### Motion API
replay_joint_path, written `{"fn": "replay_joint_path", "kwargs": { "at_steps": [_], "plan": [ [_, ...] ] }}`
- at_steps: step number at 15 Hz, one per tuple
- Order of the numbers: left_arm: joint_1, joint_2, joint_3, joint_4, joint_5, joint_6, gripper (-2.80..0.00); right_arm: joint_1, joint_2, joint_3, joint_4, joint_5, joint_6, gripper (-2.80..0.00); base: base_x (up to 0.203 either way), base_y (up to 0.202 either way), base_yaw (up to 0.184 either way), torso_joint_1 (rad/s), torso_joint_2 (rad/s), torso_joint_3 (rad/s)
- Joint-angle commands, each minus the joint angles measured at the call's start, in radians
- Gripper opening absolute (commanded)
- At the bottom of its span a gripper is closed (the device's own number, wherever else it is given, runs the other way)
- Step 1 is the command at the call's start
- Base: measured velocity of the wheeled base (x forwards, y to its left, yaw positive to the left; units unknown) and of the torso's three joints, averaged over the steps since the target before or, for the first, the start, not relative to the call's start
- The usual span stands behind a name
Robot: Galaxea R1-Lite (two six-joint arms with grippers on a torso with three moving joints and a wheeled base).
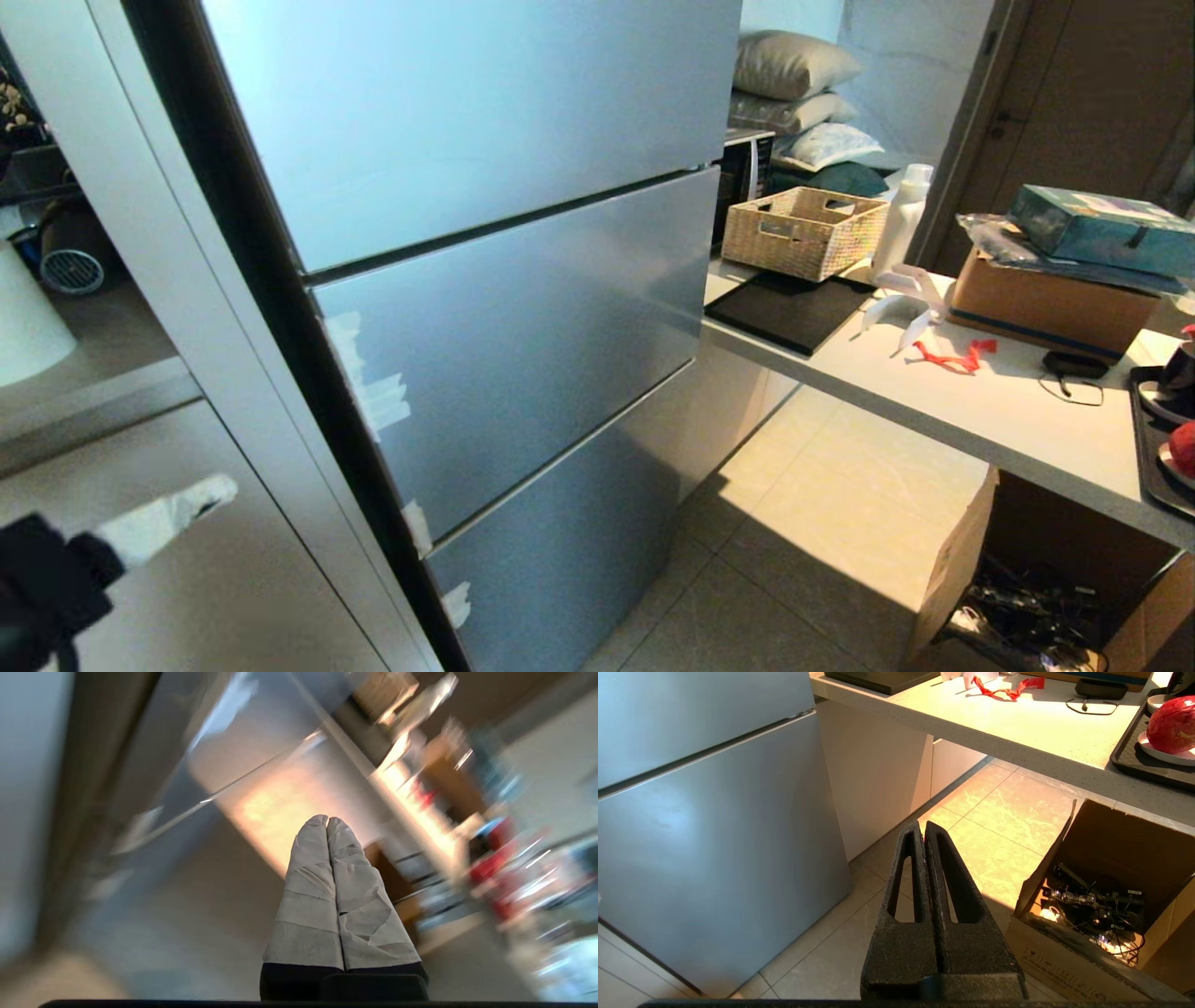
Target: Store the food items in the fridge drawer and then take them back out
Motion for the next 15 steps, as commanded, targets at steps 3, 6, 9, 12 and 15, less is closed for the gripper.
{"fn": "replay_joint_path", "kwargs": {
  "at_steps": [3,6,9,12,15],
  "plan": [
    [0.000,0.439,-0.154,-0.220,0.003,-0.297,-2.80,0.000,0.001,0.000,-0.001,-0.001,0.001,-2.80,0.000,0.000,0.000,0.000,0.00,0.000],
    [0.000,0.552,-0.266,-0.297,0.060,-0.383,-2.80,0.000,0.001,0.000,-0.001,-0.001,0.001,-2.80,0.000,0.000,0.000,0.000,0.00,0.000],
    [-0.001,0.547,-0.286,-0.300,0.119,-0.385,-2.80,0.000,0.001,0.000,-0.001,-0.001,0.001,-2.80,0.000,0.000,0.000,0.000,0.00,0.000],
    [0.006,0.515,-0.279,-0.300,0.129,-0.385,-2.80,0.000,0.001,0.000,-0.001,-0.001,0.001,-2.80,0.000,0.000,0.000,0.000,0.00,0.000],
    [0.012,0.492,-0.263,-0.300,0.130,-0.385,-2.80,0.000,0.001,0.000,-0.001,-0.001,0.001,-2.80,0.000,0.000,0.000,0.000,0.00,0.000]
  ]
}}
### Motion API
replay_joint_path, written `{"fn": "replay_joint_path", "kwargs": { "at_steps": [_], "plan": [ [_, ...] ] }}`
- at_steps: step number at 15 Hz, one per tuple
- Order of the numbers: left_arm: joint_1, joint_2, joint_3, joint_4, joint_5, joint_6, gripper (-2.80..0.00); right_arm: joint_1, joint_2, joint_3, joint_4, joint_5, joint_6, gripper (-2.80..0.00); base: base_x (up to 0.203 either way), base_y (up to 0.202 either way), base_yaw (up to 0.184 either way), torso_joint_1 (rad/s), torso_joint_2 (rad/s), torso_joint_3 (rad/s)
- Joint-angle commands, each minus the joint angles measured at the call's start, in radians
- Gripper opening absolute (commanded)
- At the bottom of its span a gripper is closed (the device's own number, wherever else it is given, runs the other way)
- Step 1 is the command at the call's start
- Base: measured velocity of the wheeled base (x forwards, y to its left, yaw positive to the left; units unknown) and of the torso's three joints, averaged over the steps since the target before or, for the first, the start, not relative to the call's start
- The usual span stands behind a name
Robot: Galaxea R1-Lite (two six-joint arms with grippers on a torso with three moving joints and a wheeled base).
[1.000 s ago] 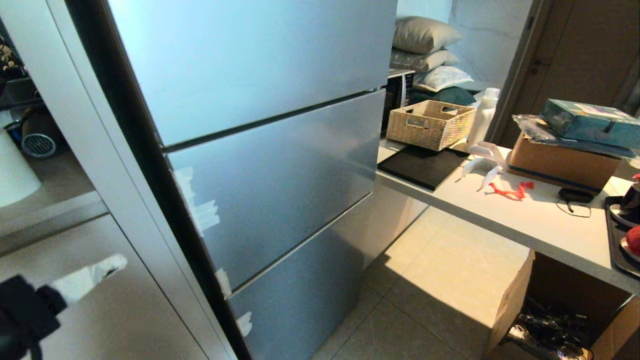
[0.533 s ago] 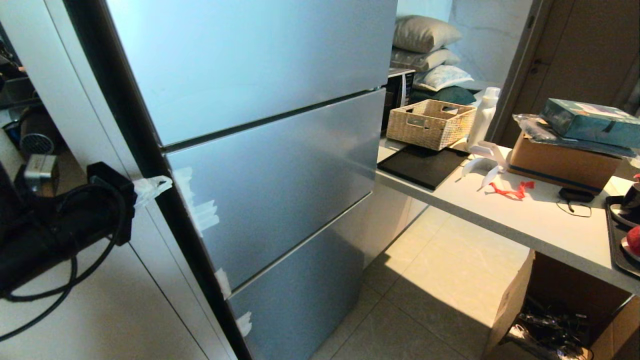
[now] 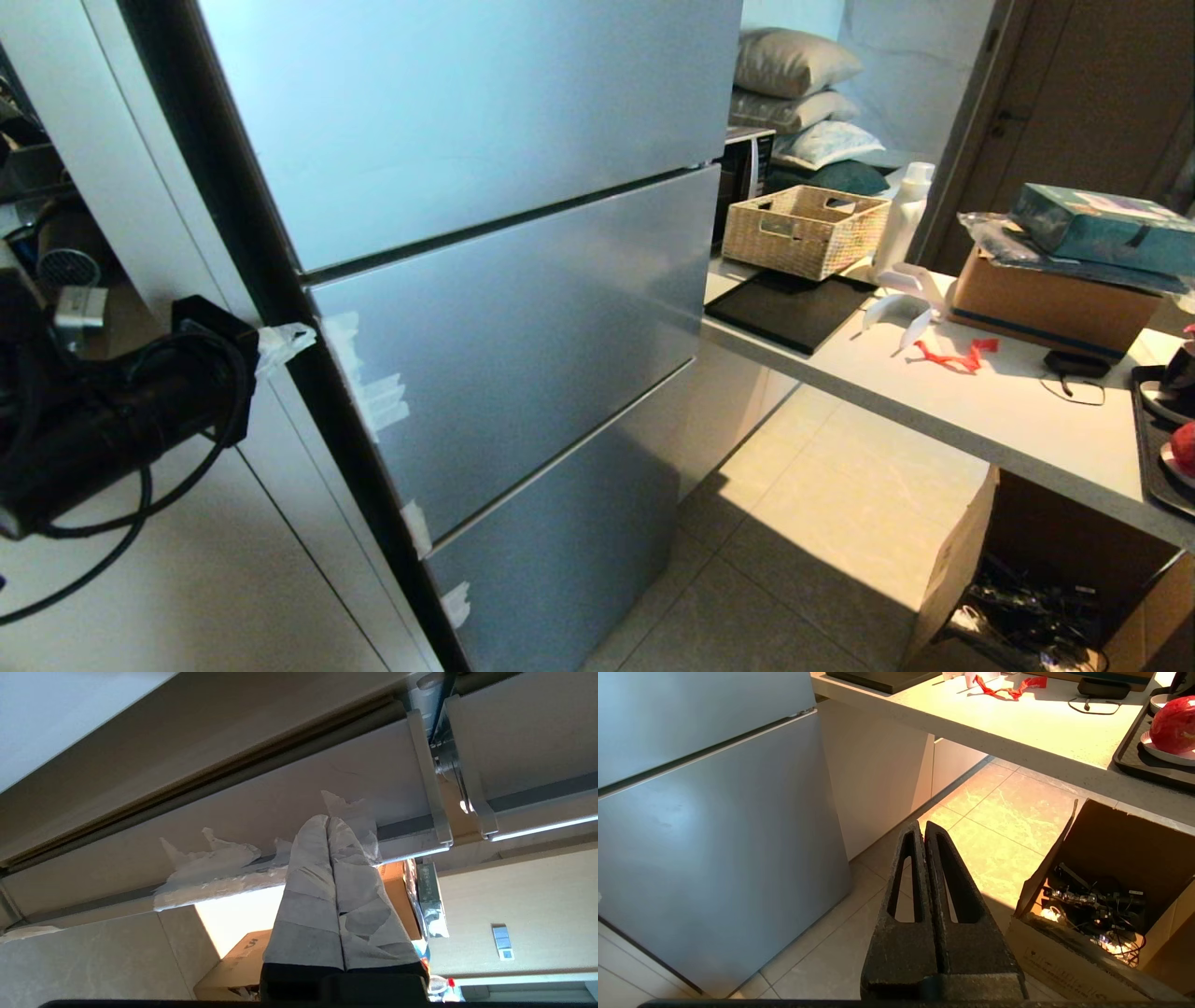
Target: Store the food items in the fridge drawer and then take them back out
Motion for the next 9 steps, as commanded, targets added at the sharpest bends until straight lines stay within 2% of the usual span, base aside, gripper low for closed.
{"fn": "replay_joint_path", "kwargs": {
  "at_steps": [1,5,6,9],
  "plan": [
    [0.002,-0.016,0.007,-0.004,-0.001,-0.006,-2.80,0.000,0.001,0.000,-0.001,0.000,0.001,-2.80,0.000,0.000,0.000,0.000,0.00,0.000],
    [0.002,0.037,-0.007,-0.036,0.035,-0.021,-2.80,0.000,0.001,0.000,-0.001,0.000,0.001,-2.80,0.000,0.000,0.000,0.000,0.00,0.000],
    [0.002,0.051,-0.008,-0.078,0.039,-0.038,-2.80,0.000,0.001,0.000,-0.001,0.000,0.001,-2.80,0.000,0.000,0.000,0.000,0.00,0.000],
    [-0.006,0.074,-0.009,-0.092,0.039,-0.063,-2.80,0.000,0.001,0.000,-0.001,0.000,0.001,-2.80,0.000,0.000,0.000,0.000,0.00,0.000]
  ]
}}
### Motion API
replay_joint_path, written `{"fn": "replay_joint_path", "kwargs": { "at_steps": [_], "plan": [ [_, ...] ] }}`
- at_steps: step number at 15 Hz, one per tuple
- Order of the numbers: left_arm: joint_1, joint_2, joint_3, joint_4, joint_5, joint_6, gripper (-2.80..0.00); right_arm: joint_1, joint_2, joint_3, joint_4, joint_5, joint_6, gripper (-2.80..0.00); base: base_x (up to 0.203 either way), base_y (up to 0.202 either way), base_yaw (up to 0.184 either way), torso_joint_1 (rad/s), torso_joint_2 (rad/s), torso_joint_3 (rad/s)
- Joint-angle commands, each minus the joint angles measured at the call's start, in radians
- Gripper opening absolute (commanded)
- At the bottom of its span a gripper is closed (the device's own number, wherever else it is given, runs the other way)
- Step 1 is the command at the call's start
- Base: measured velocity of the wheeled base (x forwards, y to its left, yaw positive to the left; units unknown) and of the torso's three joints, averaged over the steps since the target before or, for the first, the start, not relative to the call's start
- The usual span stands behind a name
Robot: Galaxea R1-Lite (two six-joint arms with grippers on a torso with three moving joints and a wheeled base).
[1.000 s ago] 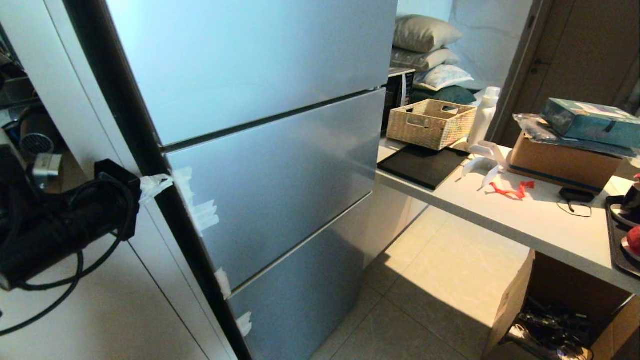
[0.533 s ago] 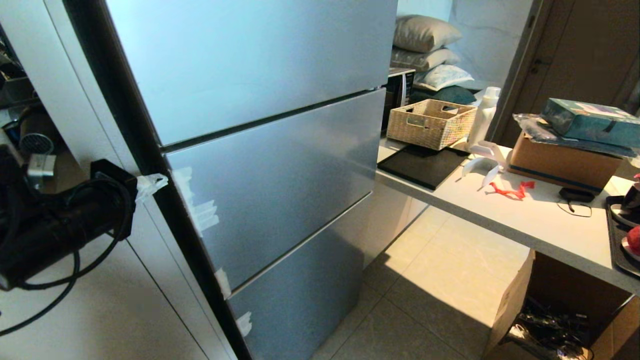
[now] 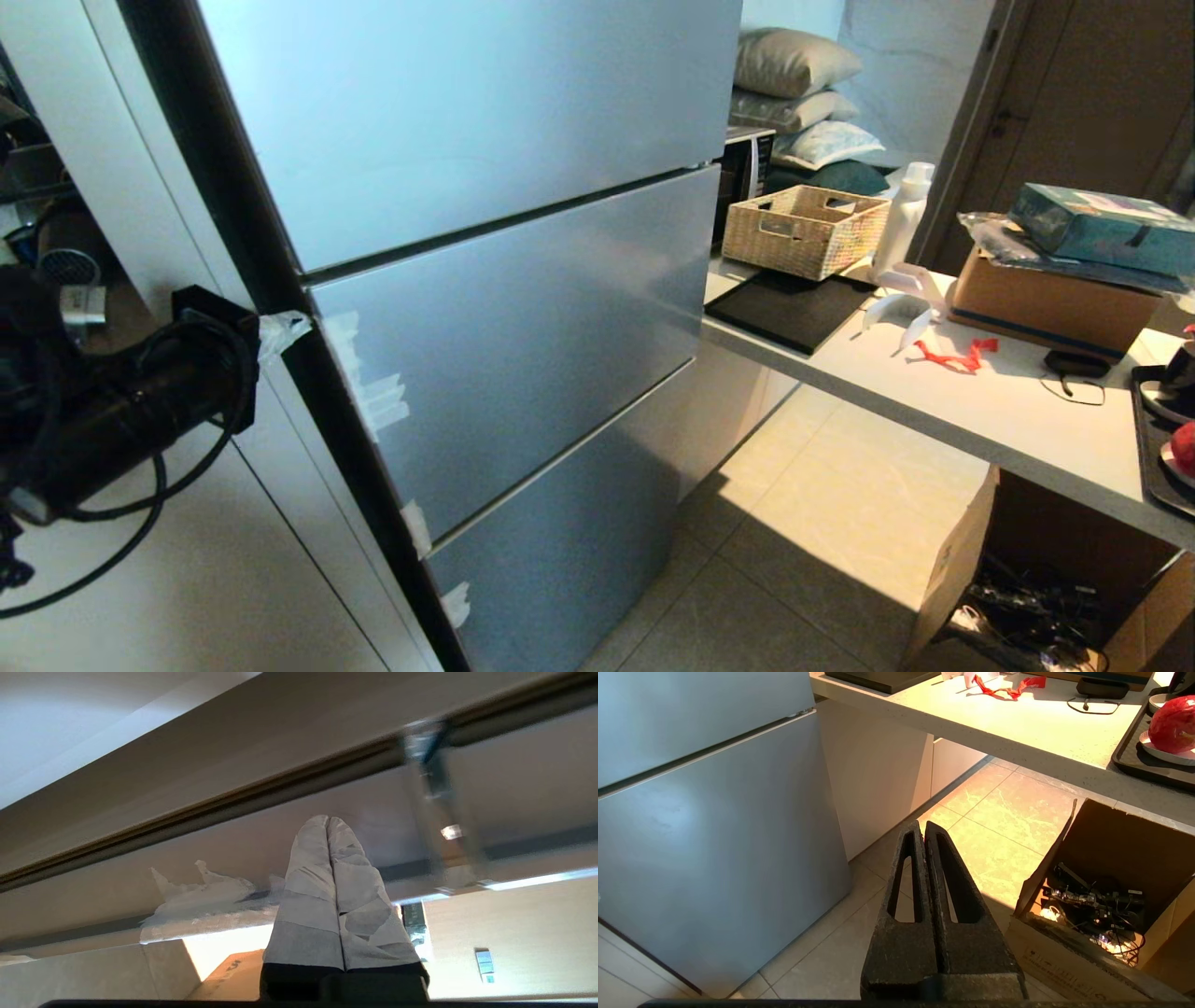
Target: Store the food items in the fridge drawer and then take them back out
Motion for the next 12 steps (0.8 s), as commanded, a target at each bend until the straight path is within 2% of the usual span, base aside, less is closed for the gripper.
{"fn": "replay_joint_path", "kwargs": {
  "at_steps": [1,12],
  "plan": [
    [-0.014,0.021,0.005,-0.005,-0.005,-0.013,-2.80,0.000,0.001,0.000,-0.001,0.000,0.000,-2.80,0.000,0.000,0.000,0.000,0.00,0.000],
    [-0.143,-0.016,0.061,-0.003,-0.007,-0.035,-2.80,0.000,0.001,0.000,-0.001,0.000,0.000,-2.80,0.000,0.000,0.000,0.000,0.00,0.000]
  ]
}}
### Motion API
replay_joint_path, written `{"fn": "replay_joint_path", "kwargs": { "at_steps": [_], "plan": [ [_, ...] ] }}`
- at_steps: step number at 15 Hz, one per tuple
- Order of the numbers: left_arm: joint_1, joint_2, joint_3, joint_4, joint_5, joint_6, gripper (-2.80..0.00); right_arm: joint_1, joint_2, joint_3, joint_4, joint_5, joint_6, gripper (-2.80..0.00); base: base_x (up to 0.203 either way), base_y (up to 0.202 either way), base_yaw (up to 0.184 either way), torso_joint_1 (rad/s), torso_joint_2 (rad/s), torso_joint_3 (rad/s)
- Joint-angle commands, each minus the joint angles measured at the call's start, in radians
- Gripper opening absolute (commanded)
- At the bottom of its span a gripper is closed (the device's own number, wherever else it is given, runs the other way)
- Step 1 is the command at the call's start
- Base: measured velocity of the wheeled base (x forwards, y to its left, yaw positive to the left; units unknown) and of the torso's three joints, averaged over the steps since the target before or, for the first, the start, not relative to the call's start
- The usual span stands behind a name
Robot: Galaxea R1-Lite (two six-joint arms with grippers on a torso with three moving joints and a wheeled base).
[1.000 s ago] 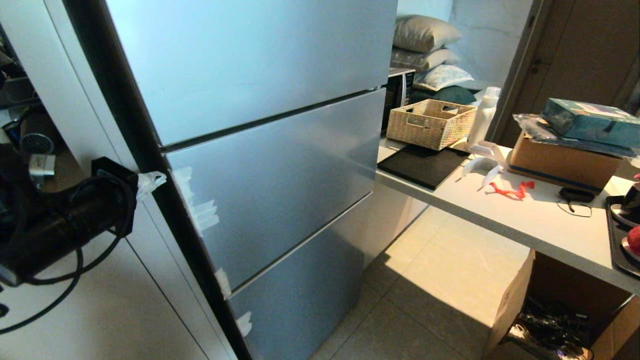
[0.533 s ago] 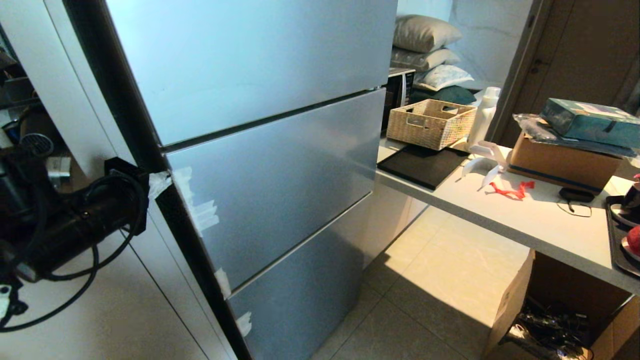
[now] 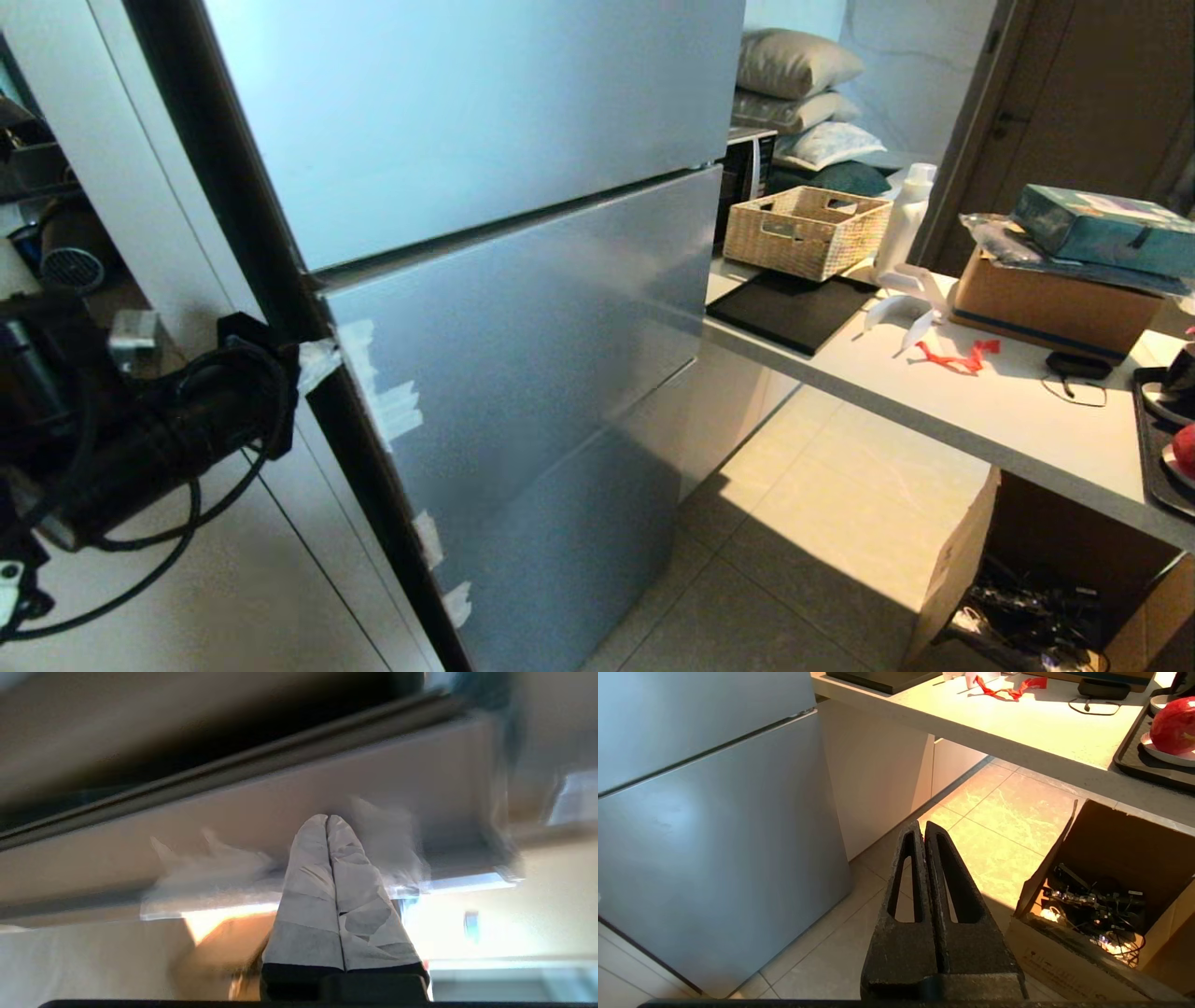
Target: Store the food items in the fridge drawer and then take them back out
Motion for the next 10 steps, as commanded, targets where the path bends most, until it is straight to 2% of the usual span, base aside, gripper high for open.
{"fn": "replay_joint_path", "kwargs": {
  "at_steps": [1,7,10],
  "plan": [
    [-0.042,-0.029,0.018,-0.012,-0.001,-0.006,-2.80,0.000,0.001,0.000,-0.001,0.000,0.000,-2.80,0.000,0.000,0.000,0.000,0.00,0.000],
    [-0.138,-0.133,0.088,-0.010,0.000,-0.006,-2.80,0.000,0.001,0.000,-0.001,0.000,0.000,-2.80,0.000,0.000,0.000,0.000,0.00,0.000],
    [-0.273,-0.251,0.160,-0.001,0.000,-0.005,-2.80,0.000,0.001,0.000,-0.001,0.000,0.000,-2.80,0.000,0.000,0.000,0.000,0.00,0.000]
  ]
}}
